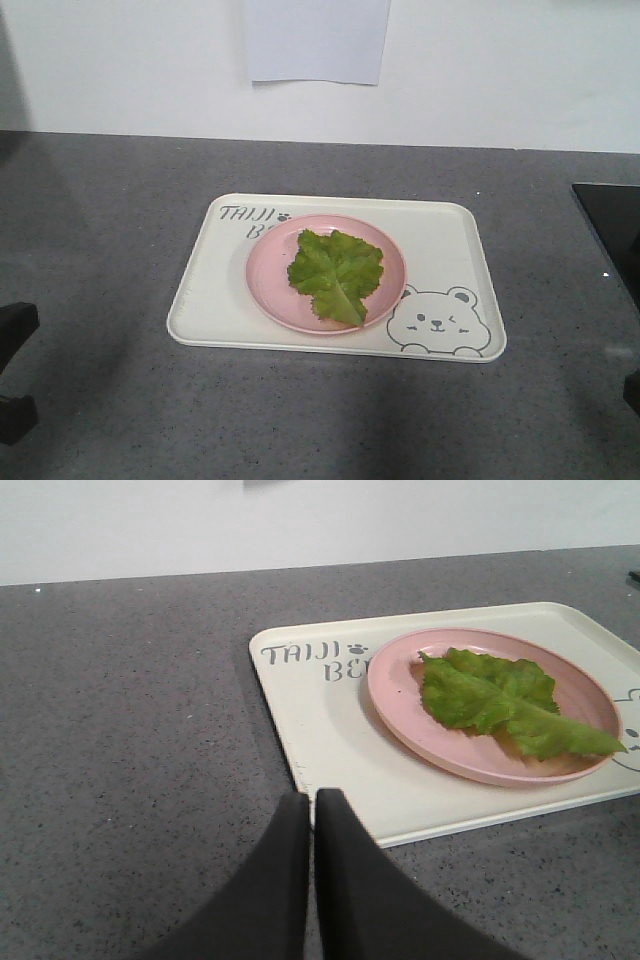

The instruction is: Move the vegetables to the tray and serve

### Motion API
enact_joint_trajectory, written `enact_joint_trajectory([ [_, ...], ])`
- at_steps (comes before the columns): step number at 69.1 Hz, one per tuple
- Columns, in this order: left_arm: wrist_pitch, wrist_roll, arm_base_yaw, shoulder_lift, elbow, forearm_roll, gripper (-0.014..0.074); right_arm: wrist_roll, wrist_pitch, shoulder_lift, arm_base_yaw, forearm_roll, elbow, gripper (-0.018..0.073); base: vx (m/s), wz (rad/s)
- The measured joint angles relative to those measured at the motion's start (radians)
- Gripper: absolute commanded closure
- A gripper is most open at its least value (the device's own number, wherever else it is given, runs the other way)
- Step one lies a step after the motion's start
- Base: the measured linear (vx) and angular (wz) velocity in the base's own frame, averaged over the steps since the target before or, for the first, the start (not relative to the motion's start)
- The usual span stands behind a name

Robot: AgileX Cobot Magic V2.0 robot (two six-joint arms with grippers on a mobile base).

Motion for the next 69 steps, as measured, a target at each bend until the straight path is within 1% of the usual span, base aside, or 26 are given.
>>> enact_joint_trajectory([
  [23,0.0,0.001,0.0,0.0,0.0,0.001,0.0603,0.0,0.0,0.0,0.0,0.0,0.0,0.0565,0.0,0.0],
  [30,-0.007,0.003,0.0,0.0,0.0,0.043,0.0603,0.0,0.0,0.0,0.0,0.0,0.0,0.0565,0.0,0.0],
  [34,-0.035,0.003,0.006,-0.009,0.004,0.076,0.0603,0.0,0.0,0.0,0.0,0.0,0.0,0.0565,0.0,0.0],
  [41,-0.121,-0.01,0.051,-0.058,0.041,0.095,0.0603,0.0,0.001,0.0,0.0,0.001,0.0,0.0565,0.0,0.0],
  [49,-0.208,-0.055,0.135,-0.166,0.129,0.097,0.0603,0.0,0.001,0.0,0.0,0.001,0.0,0.0565,0.0,0.0],
  [53,-0.219,-0.069,0.17,-0.224,0.185,0.097,0.0603,0.0,0.001,0.0,0.0,0.001,0.0,0.0565,0.0,0.0],
  [59,-0.225,-0.076,0.206,-0.327,0.273,0.097,0.0603,0.0,0.001,0.0,0.0,0.001,0.0,0.0565,0.0,0.0],
  [69,-0.214,-0.079,0.238,-0.483,0.414,0.097,0.0603,0.0,0.001,0.0,0.0,0.001,0.0,0.0565,0.0,0.0],
])
